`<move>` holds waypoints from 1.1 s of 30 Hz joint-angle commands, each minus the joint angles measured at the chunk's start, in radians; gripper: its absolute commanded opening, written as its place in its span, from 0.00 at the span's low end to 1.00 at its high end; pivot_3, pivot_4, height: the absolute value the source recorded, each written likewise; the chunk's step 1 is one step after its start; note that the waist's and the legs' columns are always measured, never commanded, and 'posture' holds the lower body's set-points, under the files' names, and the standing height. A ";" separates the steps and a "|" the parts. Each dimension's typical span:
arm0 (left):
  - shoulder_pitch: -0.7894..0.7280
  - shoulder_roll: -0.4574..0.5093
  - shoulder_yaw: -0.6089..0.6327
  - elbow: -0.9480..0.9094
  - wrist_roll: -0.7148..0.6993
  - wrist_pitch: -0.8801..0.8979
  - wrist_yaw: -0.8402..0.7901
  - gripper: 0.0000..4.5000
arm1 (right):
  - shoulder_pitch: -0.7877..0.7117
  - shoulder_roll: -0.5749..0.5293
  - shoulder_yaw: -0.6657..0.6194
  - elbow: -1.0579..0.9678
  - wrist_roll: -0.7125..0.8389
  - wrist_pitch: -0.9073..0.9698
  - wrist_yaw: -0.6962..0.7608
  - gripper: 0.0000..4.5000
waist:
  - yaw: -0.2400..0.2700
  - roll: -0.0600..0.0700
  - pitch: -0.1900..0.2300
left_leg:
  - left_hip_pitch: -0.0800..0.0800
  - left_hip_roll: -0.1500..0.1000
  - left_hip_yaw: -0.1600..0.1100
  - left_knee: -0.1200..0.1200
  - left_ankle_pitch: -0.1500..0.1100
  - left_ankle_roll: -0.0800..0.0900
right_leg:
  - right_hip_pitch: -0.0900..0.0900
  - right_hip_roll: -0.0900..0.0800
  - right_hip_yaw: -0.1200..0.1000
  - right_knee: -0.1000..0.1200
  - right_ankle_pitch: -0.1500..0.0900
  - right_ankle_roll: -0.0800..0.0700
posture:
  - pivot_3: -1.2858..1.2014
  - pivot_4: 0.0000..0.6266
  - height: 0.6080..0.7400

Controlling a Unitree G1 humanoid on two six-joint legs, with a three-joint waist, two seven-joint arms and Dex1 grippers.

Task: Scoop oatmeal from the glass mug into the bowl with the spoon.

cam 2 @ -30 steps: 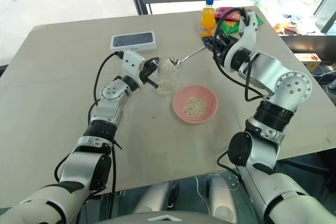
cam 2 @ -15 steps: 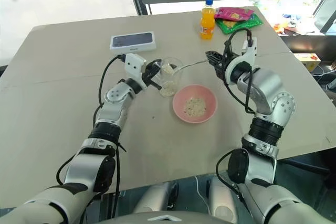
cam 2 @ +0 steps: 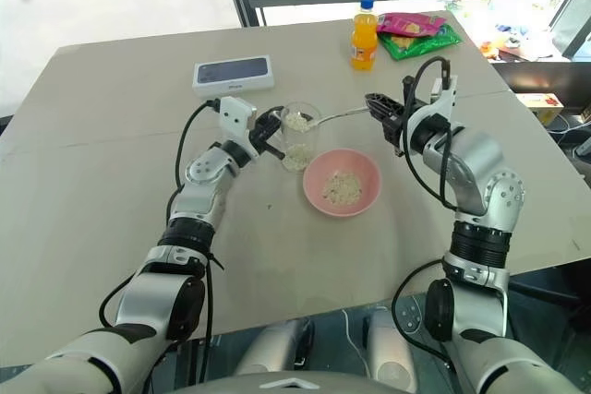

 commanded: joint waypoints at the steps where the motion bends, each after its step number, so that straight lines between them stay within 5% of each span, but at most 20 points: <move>1: 0.021 -0.004 -0.022 0.010 0.016 0.003 -0.014 0.01 | -0.013 -0.007 -0.004 -0.064 0.037 -0.027 0.014 0.00 | -0.001 0.000 0.000 | 0.000 0.000 0.000 0.000 0.000 0.000 | 0.000 0.000 0.000 0.000 0.000 0.000 | 0.52 0.24 1.00; 24: 0.001 0.028 -0.025 0.095 0.034 -0.037 -0.036 0.01 | 0.143 -0.038 -0.135 -0.223 0.037 0.125 0.107 0.00 | -0.001 0.000 -0.001 | 0.003 0.000 0.001 0.000 0.000 0.001 | 0.002 0.001 0.001 0.001 0.000 0.000 | 0.52 0.24 1.00; 33: -0.019 0.025 -0.032 0.138 0.038 -0.057 -0.046 0.01 | 0.269 -0.177 -0.081 -0.268 0.037 0.182 0.204 0.00 | -0.001 0.000 -0.001 | 0.007 0.001 0.004 0.000 -0.001 0.001 | 0.004 0.001 0.003 0.003 0.000 0.000 | 0.52 0.24 1.00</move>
